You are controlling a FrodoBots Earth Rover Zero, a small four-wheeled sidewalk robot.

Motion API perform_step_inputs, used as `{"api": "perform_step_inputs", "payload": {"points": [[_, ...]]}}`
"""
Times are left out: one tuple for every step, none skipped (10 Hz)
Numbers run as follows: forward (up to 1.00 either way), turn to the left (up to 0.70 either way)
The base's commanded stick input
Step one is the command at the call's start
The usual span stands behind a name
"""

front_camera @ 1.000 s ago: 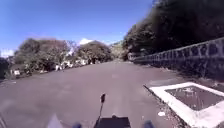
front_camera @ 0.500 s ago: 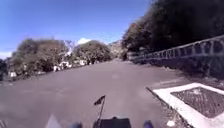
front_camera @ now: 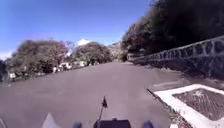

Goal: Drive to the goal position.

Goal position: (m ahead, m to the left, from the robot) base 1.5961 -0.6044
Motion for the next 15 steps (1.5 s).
{"api": "perform_step_inputs", "payload": {"points": [[0.5, 0.0], [0.5, 0.0], [0.5, 0.0], [0.5, 0.0], [0.5, 0.0], [0.5, 0.0], [0.5, 0.0], [0.5, 0.0], [0.5, 0.0], [0.5, 0.0], [0.5, 0.0], [0.5, 0.0], [0.5, 0.0], [0.5, 0.0], [0.5, 0.0]]}}
